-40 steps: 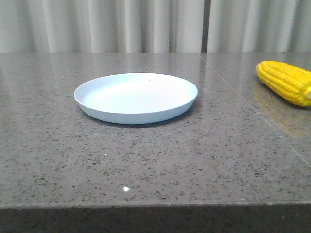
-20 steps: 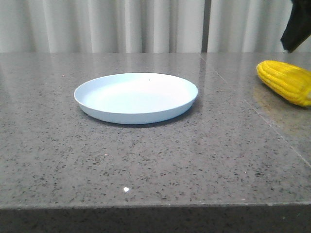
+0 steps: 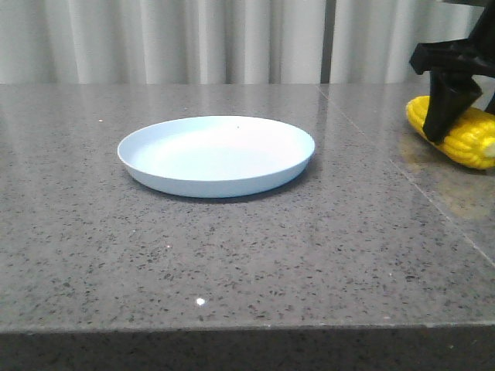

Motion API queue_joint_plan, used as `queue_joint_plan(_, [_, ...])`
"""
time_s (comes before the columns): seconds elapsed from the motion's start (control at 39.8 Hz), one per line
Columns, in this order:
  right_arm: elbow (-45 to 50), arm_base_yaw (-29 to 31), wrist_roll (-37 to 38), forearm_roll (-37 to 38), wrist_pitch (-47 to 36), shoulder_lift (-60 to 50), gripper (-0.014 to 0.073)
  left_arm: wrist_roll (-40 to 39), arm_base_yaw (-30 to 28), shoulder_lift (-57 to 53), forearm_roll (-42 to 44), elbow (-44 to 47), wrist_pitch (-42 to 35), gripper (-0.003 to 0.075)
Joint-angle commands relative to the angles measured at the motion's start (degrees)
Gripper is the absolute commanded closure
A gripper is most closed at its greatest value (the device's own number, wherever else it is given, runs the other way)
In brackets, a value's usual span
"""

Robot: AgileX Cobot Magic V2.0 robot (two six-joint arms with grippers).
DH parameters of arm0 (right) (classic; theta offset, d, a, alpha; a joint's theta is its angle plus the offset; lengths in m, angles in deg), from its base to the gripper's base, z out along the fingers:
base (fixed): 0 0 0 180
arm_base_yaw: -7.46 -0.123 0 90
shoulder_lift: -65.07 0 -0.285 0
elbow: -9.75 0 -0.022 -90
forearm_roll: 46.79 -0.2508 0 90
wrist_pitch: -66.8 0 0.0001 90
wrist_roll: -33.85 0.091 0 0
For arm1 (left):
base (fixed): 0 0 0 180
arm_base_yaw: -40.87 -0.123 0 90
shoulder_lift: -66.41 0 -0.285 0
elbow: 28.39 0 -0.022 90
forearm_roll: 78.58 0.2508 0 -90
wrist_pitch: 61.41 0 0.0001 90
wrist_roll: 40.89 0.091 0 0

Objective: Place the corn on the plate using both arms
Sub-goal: 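Lower the right gripper onto the yellow corn cob and grasp it, then lift the corn with the right gripper and carry it over the plate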

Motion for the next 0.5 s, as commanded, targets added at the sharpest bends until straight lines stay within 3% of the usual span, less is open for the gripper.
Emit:
queue_joint_plan(0.0, [-2.0,0.2,-0.2,-0.7,-1.6,-2.2,0.0356,0.0,0.0,-0.3,-0.3,-1.5,-4.8,0.0741])
queue_joint_plan(0.25, [-2.0,-0.3,-0.1,-2.0,-2.2,-7.5,0.0367,0.0,0.0,-0.3,-0.3,-1.5,-4.8,0.0741])
queue_joint_plan(0.48, [-5.2,-8.5,6.9,-0.6,2.0,-10.0,0.0369,0.0,0.0,-0.3,-0.3,-1.5,-4.8,0.0741])
